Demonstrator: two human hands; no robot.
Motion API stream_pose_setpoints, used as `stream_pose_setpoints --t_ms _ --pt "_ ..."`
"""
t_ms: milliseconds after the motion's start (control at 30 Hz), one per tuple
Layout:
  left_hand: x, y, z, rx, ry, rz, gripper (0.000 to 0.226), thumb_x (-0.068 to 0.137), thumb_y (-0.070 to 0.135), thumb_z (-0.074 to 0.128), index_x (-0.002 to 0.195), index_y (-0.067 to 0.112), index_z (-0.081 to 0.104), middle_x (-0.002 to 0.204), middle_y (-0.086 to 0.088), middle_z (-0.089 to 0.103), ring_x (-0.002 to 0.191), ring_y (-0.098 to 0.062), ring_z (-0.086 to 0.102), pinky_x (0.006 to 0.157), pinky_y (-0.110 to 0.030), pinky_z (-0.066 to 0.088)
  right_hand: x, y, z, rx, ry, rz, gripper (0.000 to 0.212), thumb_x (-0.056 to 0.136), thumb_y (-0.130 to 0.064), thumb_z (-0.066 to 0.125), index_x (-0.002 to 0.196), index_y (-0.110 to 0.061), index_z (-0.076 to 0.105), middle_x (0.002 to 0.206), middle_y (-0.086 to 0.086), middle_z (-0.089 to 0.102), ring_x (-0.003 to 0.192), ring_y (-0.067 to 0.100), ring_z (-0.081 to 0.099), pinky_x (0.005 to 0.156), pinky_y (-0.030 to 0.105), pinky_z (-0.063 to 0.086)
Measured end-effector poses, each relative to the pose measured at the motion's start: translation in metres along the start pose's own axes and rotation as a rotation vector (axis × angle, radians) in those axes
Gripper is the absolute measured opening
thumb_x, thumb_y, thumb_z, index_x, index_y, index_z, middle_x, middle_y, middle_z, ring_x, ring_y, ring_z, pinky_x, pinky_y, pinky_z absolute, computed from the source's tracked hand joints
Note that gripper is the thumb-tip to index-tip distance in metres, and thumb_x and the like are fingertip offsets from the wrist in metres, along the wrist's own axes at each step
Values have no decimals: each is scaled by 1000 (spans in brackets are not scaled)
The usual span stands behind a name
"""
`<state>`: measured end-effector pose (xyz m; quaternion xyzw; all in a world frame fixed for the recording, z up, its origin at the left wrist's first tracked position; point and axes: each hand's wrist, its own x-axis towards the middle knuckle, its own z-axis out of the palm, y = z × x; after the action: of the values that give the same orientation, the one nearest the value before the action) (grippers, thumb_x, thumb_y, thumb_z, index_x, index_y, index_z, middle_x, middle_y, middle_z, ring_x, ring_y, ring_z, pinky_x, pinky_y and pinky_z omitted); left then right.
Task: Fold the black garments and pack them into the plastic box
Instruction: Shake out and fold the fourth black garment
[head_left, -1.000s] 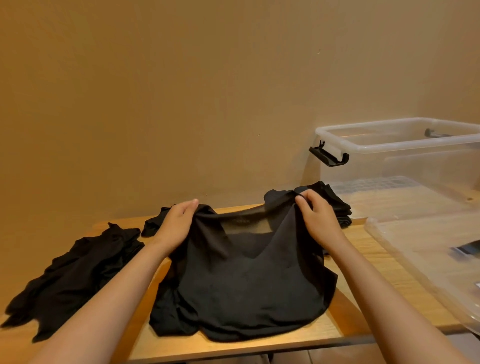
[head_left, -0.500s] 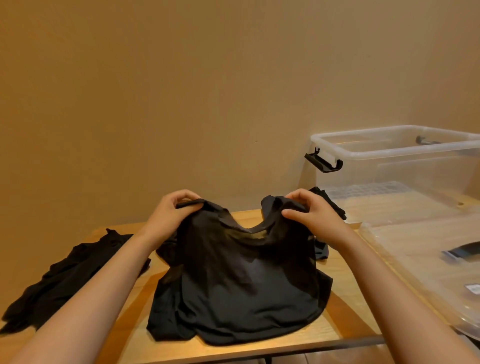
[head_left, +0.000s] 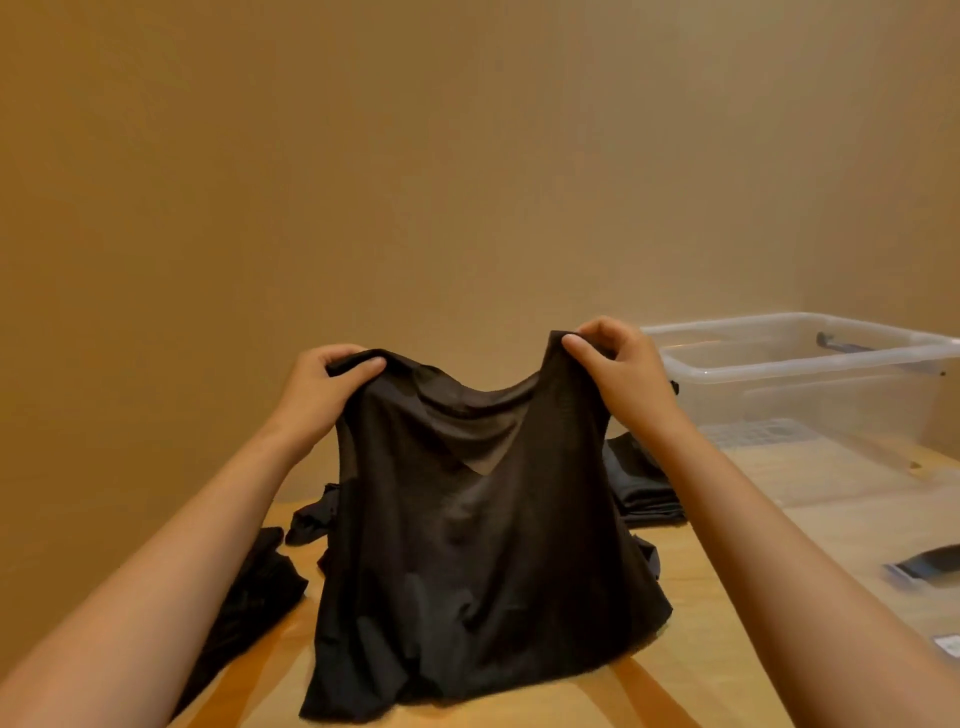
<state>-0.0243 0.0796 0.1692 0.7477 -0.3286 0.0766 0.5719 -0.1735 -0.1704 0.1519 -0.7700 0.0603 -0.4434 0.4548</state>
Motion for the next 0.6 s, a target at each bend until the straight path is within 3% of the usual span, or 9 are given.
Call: stream_pose_setpoints --t_ms 200,433,533,600 --pt "27 48 -17 28 52 110 14 92 25 65 91 14 72 90 -2 70 83 -14 64 75 -30 49 37 -40 -8 -19 -21 -45 11 92 -20 64 101 -13 66 95 4 70 92 17 66 85 43 56" --pt "62 98 -41 73 183 203 17 96 23 59 81 28 64 88 6 63 82 -10 58 70 -26 46 74 -84 -22 -76 62 -166 13 92 -13 64 103 -16 70 100 -1 70 93 9 64 88 32 55" --pt "68 115 -49 122 185 205 12 95 23 61 84 25 66 92 0 65 86 -15 60 69 -27 46 83 -99 -26 -139 94 -213 17 92 -10 62 107 -13 71 105 0 70 92 6 61 83 19 50" --pt "67 127 -54 205 208 211 8 93 23 63 90 19 69 93 -2 65 87 -16 59 65 -26 43 87 -109 -32 -220 117 -241 19 92 -10 63 108 -12 72 107 2 71 95 9 62 84 21 50"
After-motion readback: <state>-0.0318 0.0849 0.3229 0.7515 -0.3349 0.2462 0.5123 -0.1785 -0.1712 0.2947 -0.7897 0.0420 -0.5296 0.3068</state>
